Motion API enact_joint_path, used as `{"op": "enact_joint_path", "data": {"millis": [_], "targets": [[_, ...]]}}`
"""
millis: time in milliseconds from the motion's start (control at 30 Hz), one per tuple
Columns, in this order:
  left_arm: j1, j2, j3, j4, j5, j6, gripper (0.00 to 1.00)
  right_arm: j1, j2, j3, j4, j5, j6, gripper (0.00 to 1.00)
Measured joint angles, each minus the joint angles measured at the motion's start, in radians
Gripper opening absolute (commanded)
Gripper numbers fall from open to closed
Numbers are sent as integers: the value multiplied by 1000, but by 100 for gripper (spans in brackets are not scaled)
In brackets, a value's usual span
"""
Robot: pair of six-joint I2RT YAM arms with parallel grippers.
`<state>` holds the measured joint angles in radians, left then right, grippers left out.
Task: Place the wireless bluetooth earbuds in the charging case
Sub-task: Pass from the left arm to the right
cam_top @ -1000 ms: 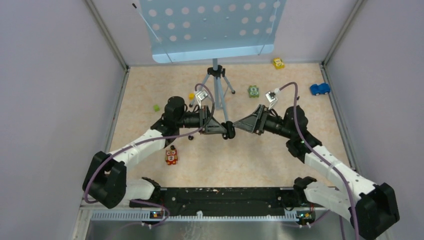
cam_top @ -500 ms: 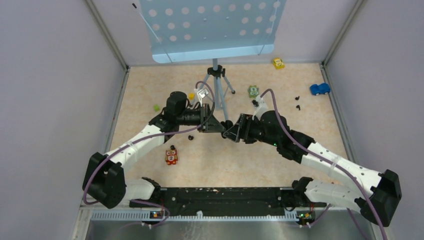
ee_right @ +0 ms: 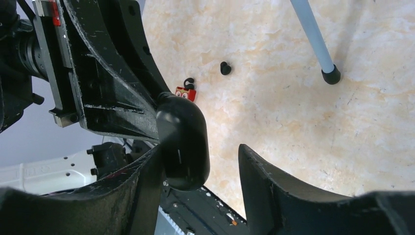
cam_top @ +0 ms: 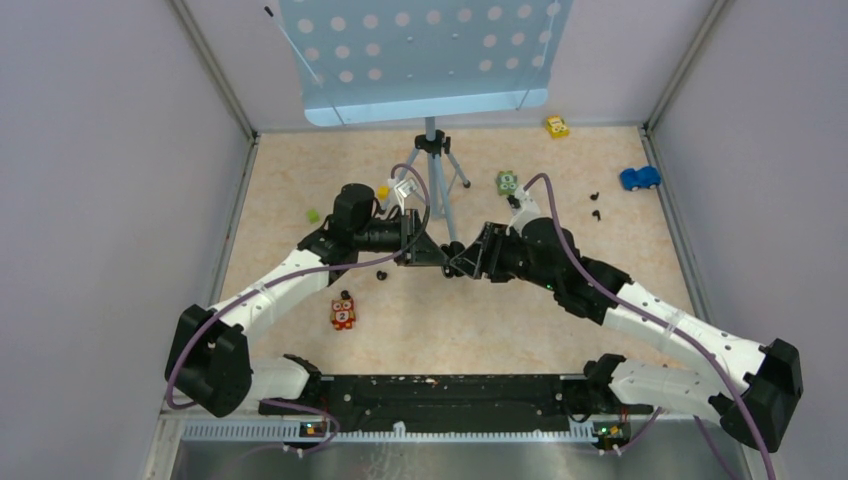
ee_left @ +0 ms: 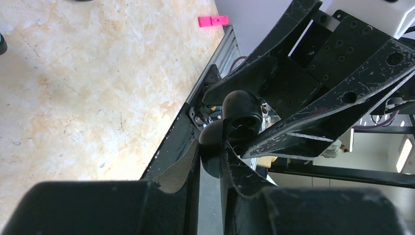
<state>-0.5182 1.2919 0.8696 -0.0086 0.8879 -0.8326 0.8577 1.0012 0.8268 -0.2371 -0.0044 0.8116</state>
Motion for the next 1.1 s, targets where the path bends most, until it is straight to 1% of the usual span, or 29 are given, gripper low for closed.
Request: {"op": "enact_joint_path", "data": {"millis": [200,333,433,500,600,633,767,833,933,1100], "targets": [[0,0,0,0,-3,0,1,0,0,0,13,-6,0,48],[0,0,0,0,-5,0,4,0,1,0,21,-11,1,40],[0,0,0,0,-7,0,12,2,1,0,30,-16,1,30],[0,0,0,0,-7,0,24,4,1,0,32,-22,-1,20],[0,0,0,0,-6,-1,33,3,1,0,31,-23,-3,4],[0,0,0,2,-5,-2,38,3,1,0,30,-23,-6,0],[1,0,0,2,-4,2,59,3,1,-2,34,-19,5,0],[3,0,0,-5,-7,8,65,3,-5,-2,39,-18,10,0],[6,0,0,-7,-3,16,71,3,-15,-4,55,-15,17,0],[7,0,0,-15,-3,29,75,0,-29,-33,98,-15,29,0]]}}
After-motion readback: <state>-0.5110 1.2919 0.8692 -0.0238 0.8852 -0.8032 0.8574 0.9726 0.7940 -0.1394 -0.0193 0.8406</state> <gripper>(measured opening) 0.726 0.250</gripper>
